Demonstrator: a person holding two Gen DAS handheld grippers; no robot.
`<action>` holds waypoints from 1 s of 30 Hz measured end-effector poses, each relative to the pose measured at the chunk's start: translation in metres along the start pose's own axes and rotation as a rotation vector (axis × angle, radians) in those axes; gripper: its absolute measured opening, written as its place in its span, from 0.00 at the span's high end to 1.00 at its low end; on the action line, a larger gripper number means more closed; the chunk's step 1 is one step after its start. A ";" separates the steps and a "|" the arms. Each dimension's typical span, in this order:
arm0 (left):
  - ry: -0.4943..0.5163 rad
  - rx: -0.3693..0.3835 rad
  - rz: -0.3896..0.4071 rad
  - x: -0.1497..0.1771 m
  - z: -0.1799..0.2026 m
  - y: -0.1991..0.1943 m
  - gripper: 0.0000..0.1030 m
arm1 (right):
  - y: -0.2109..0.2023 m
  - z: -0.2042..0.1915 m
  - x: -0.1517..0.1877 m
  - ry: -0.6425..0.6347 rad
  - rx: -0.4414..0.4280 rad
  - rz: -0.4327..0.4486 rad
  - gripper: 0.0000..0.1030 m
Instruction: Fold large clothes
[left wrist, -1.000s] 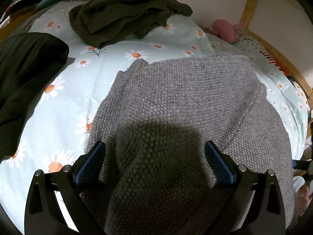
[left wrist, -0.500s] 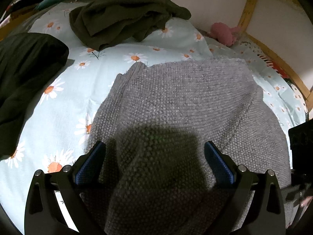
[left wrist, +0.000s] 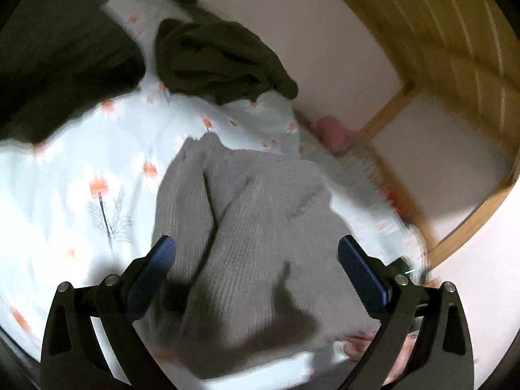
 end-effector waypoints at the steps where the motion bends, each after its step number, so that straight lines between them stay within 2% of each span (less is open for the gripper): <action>1: -0.046 0.047 0.001 0.008 -0.002 0.000 0.04 | -0.004 0.000 -0.001 0.018 -0.006 0.031 0.45; 4: -0.185 0.122 0.076 0.030 -0.012 -0.003 0.04 | -0.013 0.003 0.002 0.059 -0.018 0.118 0.45; 9: -0.359 0.144 0.185 0.055 -0.030 -0.006 0.04 | -0.018 0.010 0.003 0.152 -0.083 0.173 0.45; 12: -0.518 0.153 0.118 0.085 -0.042 0.005 0.04 | -0.019 0.013 0.010 0.197 -0.110 0.185 0.45; 15: -0.598 0.142 0.062 0.122 -0.046 0.022 0.04 | -0.023 0.016 0.009 0.181 -0.093 0.179 0.45; 16: -0.621 0.168 0.033 0.132 -0.047 0.032 0.04 | -0.022 0.014 0.010 0.172 -0.083 0.173 0.45; 17: -0.666 0.232 0.014 0.137 -0.047 0.042 0.05 | -0.024 0.015 0.009 0.167 -0.078 0.168 0.45; 19: -0.749 0.342 0.048 0.139 -0.048 0.048 0.05 | -0.025 0.015 0.011 0.153 -0.065 0.156 0.45; 21: -0.753 0.409 0.146 0.130 -0.045 0.041 0.05 | -0.024 0.012 0.016 0.127 -0.042 0.137 0.45; 22: -0.738 0.413 0.173 0.126 -0.042 0.037 0.05 | -0.024 0.013 0.016 0.122 -0.036 0.128 0.45; 25: -0.763 0.410 0.209 0.122 -0.048 0.035 0.05 | -0.021 0.010 0.026 0.072 0.013 0.086 0.45; 27: -0.809 0.449 0.233 0.124 -0.053 0.031 0.05 | -0.018 0.008 0.032 0.057 0.035 0.071 0.45; 30: -0.749 0.501 0.258 0.120 -0.043 0.019 0.05 | -0.016 0.007 0.031 0.045 0.056 0.056 0.45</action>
Point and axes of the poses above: each gripper's, at about its wrist camera, not at the fingertips, and y roughly the way its jaws point, z to its right, x to its underside, the point moved 5 cm from there along y, roughly the way its jaws point, and after that the axes turned 7 degrees about -z, right-handed, at the moved point
